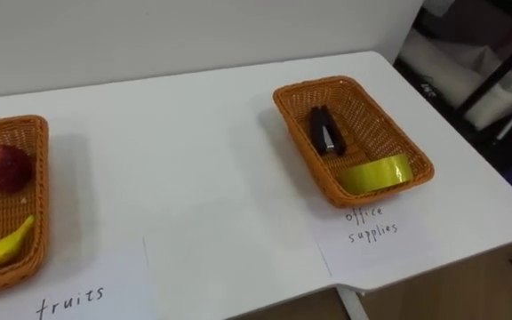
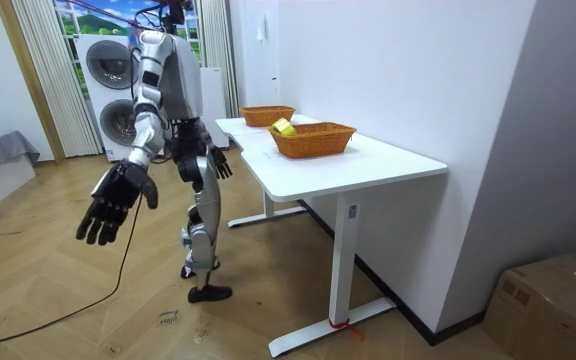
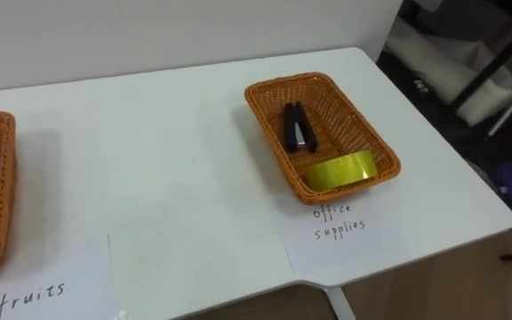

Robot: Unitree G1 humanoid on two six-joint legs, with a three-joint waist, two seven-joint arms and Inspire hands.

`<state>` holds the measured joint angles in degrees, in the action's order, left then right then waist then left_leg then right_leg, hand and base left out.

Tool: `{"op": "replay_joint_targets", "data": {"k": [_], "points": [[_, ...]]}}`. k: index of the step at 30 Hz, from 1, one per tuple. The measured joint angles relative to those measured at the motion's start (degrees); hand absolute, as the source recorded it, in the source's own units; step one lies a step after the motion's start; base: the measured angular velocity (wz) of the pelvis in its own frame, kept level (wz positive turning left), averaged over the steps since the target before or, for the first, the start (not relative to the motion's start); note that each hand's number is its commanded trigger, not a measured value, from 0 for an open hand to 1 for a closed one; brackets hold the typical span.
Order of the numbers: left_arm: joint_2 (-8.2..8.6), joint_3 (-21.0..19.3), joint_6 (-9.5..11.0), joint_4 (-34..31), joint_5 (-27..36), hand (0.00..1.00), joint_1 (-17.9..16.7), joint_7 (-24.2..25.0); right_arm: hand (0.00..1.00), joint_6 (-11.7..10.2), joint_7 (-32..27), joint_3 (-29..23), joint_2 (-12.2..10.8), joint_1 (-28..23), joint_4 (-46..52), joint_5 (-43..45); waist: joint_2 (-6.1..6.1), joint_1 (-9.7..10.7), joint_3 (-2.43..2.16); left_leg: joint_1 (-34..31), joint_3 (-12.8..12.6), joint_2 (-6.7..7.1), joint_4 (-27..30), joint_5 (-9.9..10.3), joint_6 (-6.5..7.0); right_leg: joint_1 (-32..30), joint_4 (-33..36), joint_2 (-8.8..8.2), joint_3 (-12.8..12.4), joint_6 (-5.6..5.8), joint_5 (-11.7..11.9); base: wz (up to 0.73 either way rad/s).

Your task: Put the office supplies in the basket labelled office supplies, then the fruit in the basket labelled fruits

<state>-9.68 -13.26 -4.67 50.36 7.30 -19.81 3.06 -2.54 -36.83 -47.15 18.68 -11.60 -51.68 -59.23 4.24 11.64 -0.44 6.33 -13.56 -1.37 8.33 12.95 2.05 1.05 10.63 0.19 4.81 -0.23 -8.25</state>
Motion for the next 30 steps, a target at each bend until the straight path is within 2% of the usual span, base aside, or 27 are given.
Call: {"op": "replay_joint_targets", "data": {"k": [4, 6, 9, 13, 14, 16, 18, 21, 27, 30], "points": [[0.24, 0.1, 0.0, 0.3, 0.0, 0.0, 0.3, 0.6, 0.0, -0.7, 3.7, 3.6, -3.9, -0.9, -5.9, -1.2, -0.51, -0.8, 0.01, 0.6, -0.1, -0.01, -0.1, 0.1, -0.09, 0.1, 0.1, 0.02, -0.1, -0.06, -0.2, 0.0], [0.61, 0.2, 0.3, 0.4, 0.0, 0.0, 0.4, 1.2, 0.0, -0.5, 7.5, 6.3, -5.7, -0.8, -10.3, -1.3, -1.29, -1.1, 0.02, 0.5, -0.1, 0.05, -0.1, 0.1, -0.06, 0.0, 0.2, -0.07, 0.0, 0.0, -0.3, 0.0], [1.17, 0.4, 0.3, 1.1, 0.0, 0.0, 0.8, 1.5, 0.0, -0.1, 11.4, 10.7, -8.0, -1.0, -11.5, -1.2, -2.47, -1.3, -0.03, 0.6, -0.1, 0.08, -0.3, 0.1, -0.01, 0.0, 0.2, -0.13, 0.1, 0.06, -0.4, 0.0], [1.54, 0.8, 0.1, 4.9, 0.0, 0.0, 2.1, 2.3, 0.0, 1.4, 18.1, 17.6, -9.9, -0.9, -14.6, 3.3, -2.95, -1.9, -0.02, 1.1, -0.1, 0.06, -0.5, 0.1, -0.11, 0.1, 0.3, -0.15, 0.4, -0.08, -0.6, 0.0], [1.94, 1.0, 0.1, 5.0, 0.0, 0.0, 2.4, 2.3, 0.0, 1.6, 20.6, 19.6, -10.3, -0.9, -15.4, 4.5, -2.99, -2.7, -0.01, 1.2, -0.1, 0.06, -0.5, 0.1, -0.18, 0.2, 0.3, -0.14, 0.5, -0.11, -0.7, 0.0], [2.49, 1.4, 0.2, 5.0, 0.0, 0.0, 2.6, 2.4, 0.0, 2.6, 24.0, 22.7, -10.5, -0.8, -16.5, 6.5, -3.04, -3.8, -0.01, 1.4, -0.1, 0.04, -0.6, 0.1, -0.22, 0.3, 0.1, -0.1, 0.5, -0.11, -0.7, 0.0], [2.42, 3.0, 0.2, 5.1, 0.0, 0.0, 2.8, 2.3, 0.0, 3.3, 28.0, 28.5, -10.5, -0.8, -17.9, 12.3, -3.15, -5.3, 0.06, 1.7, -0.1, -0.01, -0.6, 0.2, -0.32, 0.8, 0.0, 0.0, 0.5, -0.11, -0.7, 0.0], [2.41, 4.0, 0.7, 6.6, -0.1, 0.0, 4.0, 2.1, 0.0, 3.9, 32.4, 33.2, -10.6, 0.5, -19.2, 20.1, -3.56, -7.2, 0.12, 2.0, 0.0, -0.01, -0.6, 0.4, -0.3, 1.1, 0.0, -0.1, 0.9, -0.03, -0.9, 0.0], [2.39, 5.6, 1.2, 7.2, -0.1, 0.0, 5.1, 2.1, 0.0, 5.1, 36.3, 40.8, -10.7, 4.0, -20.4, 34.1, -4.0, -9.2, 0.21, 1.7, 0.6, 0.01, -0.6, 0.4, -0.31, 1.3, -0.2, -0.23, 1.7, -0.05, -1.0, 0.06], [2.47, 5.7, 1.4, 7.2, -0.1, 0.0, 5.5, 2.0, 0.0, 5.1, 36.4, 42.2, -10.6, 5.0, -19.4, 40.6, -4.05, -10.4, 0.2, 1.4, 1.2, 0.03, -0.5, 0.4, -0.33, 1.2, -0.7, -0.28, 2.3, -0.06, -1.0, 0.09]]}}
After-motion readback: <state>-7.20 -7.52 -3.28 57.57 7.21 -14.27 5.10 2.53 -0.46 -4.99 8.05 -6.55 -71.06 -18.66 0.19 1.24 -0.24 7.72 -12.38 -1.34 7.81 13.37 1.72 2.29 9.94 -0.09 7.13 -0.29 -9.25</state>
